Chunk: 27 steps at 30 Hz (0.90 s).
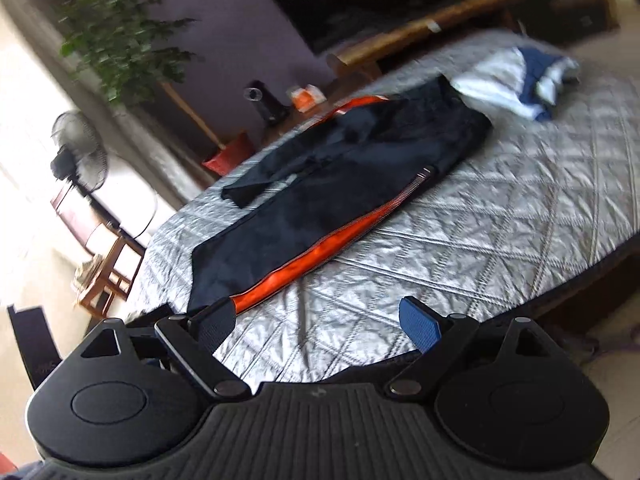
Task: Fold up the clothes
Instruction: 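Lower the right tool onto the navy jacket and close on its edge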
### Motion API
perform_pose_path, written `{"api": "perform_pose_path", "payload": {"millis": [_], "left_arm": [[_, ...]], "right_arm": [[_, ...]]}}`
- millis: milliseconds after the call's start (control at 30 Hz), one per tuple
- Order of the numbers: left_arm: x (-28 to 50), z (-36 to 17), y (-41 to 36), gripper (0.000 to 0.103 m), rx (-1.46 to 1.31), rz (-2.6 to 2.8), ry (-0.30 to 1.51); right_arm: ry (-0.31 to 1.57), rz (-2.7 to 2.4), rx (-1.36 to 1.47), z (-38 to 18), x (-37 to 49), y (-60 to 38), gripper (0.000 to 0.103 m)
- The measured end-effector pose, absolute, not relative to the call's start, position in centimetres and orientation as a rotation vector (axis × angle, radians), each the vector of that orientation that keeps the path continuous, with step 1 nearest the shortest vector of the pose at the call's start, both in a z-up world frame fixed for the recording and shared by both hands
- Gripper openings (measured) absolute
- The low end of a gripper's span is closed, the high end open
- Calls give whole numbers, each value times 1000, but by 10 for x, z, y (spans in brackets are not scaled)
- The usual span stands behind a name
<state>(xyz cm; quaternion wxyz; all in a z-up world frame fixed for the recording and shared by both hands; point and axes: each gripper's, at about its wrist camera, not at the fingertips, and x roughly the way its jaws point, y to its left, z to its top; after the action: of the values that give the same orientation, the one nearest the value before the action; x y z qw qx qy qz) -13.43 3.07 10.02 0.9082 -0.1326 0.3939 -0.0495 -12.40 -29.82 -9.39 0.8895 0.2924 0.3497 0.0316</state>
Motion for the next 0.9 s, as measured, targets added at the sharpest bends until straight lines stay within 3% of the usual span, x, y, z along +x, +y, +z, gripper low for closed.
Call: {"api": "perform_pose_path", "payload": {"millis": [267,500,667,733,767,800,900], "left_arm": [[-55,86,29,103,-250,-102,800],[0,61,18,103,-254,-128,817],[23,45,17,103,-268,-119,849],[30,37,18,103,-284,-101,889],[33,33,18,103,-289,-97,911],[34,31,17,103,-277,-93,918],[35,29,9,103,-208,-91,929]], "right_arm": [[744,-112,554,-102,-39,-365,82],[811,-270,651,-137,46,-420,70],[828,-322,709,-162,75,-428,69],[836,-324,693,-169,82,-428,59],[831,-325,665,-170,83,-427,44],[831,-313,638,-170,87,-427,20],[885,-271,468,-166,96,-418,17]]}}
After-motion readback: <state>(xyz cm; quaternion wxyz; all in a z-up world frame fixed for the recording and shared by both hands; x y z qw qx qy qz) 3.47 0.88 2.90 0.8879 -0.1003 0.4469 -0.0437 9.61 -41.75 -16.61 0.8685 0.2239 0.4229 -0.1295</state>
